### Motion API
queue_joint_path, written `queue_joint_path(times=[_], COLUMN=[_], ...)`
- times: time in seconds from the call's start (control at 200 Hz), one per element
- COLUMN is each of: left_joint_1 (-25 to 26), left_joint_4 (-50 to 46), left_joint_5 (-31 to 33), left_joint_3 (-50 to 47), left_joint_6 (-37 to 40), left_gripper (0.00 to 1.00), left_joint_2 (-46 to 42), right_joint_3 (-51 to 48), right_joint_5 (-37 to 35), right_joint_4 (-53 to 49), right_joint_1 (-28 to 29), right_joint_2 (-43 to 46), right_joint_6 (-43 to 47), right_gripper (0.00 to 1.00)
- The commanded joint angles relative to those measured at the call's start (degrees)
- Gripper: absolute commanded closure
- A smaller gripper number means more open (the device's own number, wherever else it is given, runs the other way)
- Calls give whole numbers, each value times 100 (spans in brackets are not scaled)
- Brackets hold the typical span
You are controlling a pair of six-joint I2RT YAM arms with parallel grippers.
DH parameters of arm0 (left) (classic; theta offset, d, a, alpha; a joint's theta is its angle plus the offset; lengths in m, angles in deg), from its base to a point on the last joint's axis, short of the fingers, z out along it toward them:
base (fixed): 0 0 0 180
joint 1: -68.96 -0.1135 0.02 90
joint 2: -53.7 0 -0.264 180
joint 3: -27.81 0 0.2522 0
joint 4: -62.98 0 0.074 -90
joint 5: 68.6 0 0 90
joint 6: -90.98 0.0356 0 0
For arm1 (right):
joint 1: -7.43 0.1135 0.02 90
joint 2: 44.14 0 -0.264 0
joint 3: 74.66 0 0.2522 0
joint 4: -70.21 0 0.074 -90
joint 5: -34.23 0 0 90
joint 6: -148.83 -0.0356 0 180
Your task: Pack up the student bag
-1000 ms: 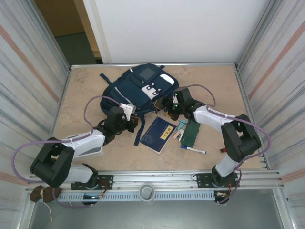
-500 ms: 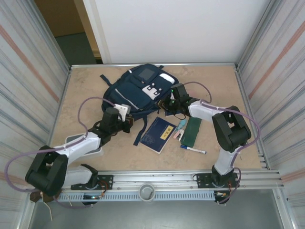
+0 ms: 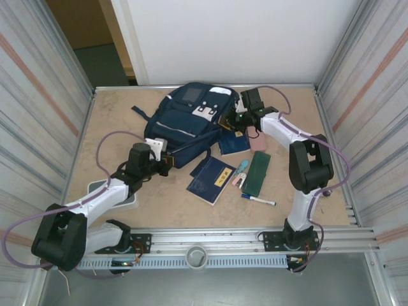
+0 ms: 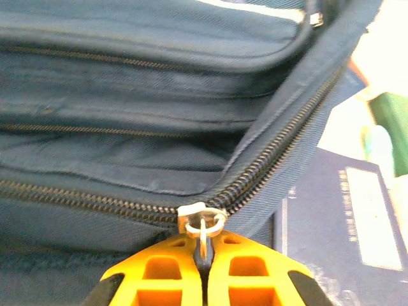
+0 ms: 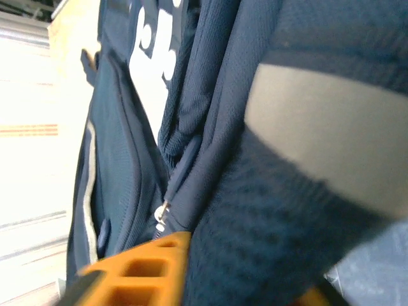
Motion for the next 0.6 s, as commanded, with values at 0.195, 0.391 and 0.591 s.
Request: queue_joint_path(times=[0.195,0.391,0.591], left_joint_1=[607,852,981], left_joint_4=[618,672,607], left_joint_5=[-582,-671,-755], left_joint_3=[686,756,726], left_joint_6=[-420,-323,-175], left_gripper=[100,100,100], left_joint_2=[320,508,558], right_joint_3=[-1806,-2830,-2336], right_joint_5=[-13,-342,-741], right_joint_4=[570,1798,2078], right_joint_1=[109,872,1325], right_joint_2=[1640,1910,1119], right_joint_6=[-333,-1480,-1647], right_gripper=[18,11,27])
